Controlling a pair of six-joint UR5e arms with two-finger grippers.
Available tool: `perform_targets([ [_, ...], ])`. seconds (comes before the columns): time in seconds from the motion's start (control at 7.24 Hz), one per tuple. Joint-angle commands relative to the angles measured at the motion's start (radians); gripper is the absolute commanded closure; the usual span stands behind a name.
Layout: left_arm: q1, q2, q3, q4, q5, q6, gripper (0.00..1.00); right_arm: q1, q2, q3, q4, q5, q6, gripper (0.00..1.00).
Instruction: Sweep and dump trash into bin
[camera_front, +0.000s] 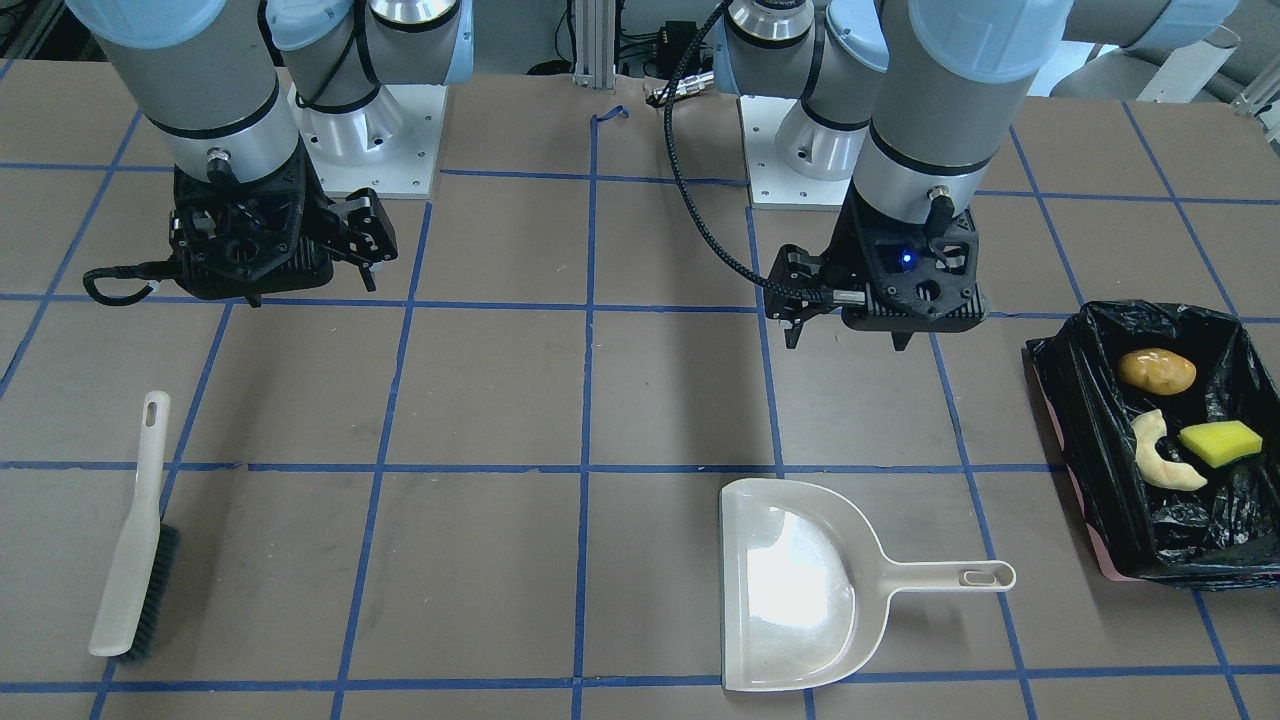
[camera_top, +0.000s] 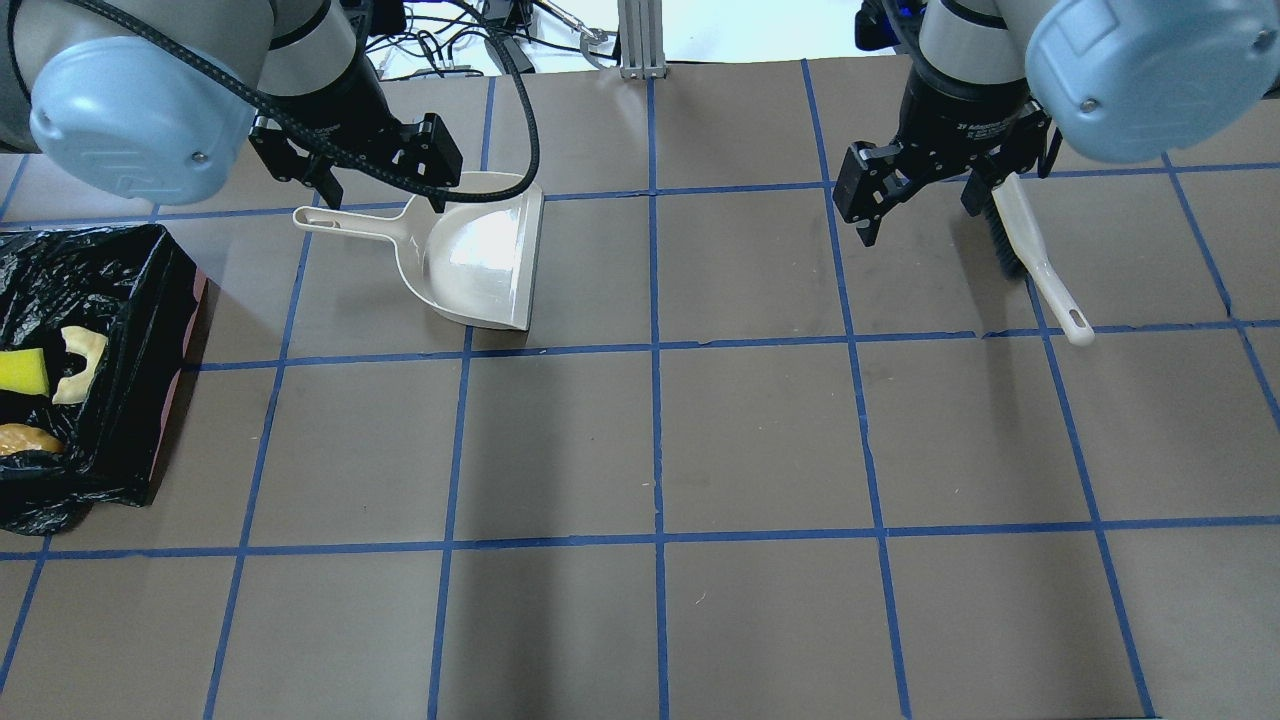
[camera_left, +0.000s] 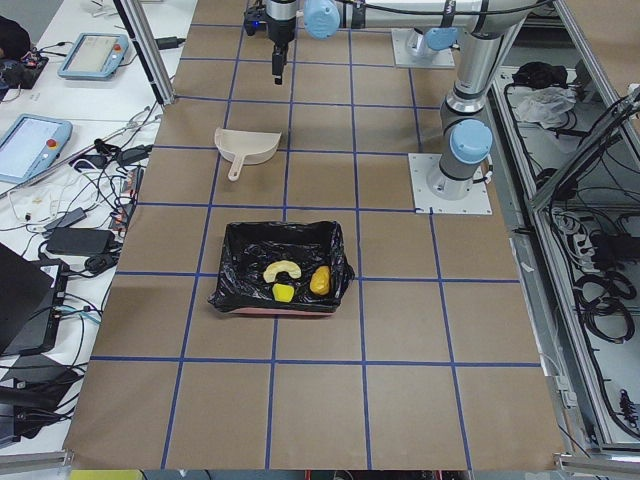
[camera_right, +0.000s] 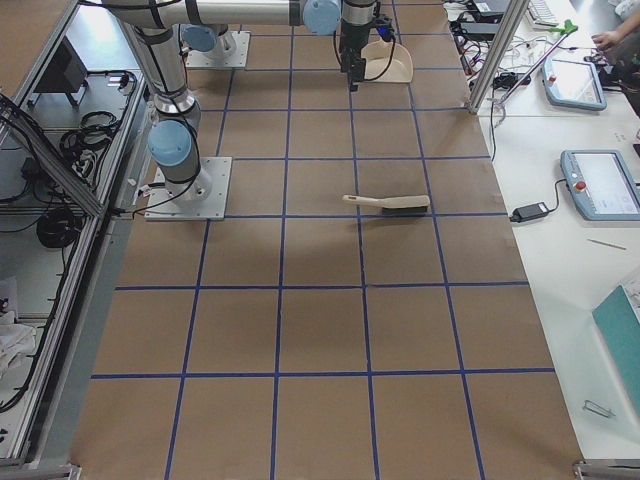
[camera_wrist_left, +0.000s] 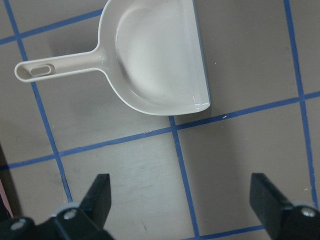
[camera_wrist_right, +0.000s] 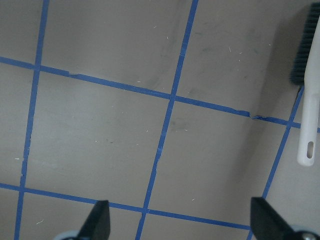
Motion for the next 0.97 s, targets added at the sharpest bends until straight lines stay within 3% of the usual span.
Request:
perform_targets([
  [0.0,0.013,0.062,-0.018,-0.106,0.022,-0.071,0.00,0.000,0.000,0.001,0.000,0.000,0.000,0.00],
  [0.14,0.011,0.101,-0.059,-0.105,0.079,-0.085,0.00,0.000,0.000,0.001,0.000,0.000,0.001,0.00],
  [0.41,0.051,0.179,-0.158,-0.061,0.075,-0.060,0.00,0.000,0.002,0.001,0.001,0.000,0.001,0.00],
  [0.55,0.104,0.154,-0.149,0.067,0.034,-0.027,0.00,0.000,0.002,0.001,0.000,0.000,0.001,0.00],
  [0.69,0.111,0.149,-0.160,0.061,-0.050,-0.032,0.00,0.000,0.002,0.001,0.000,0.000,0.001,0.00],
  [0.83,0.110,0.147,-0.163,0.061,-0.051,-0.026,0.00,0.000,0.002,0.001,0.001,0.000,0.001,0.00],
])
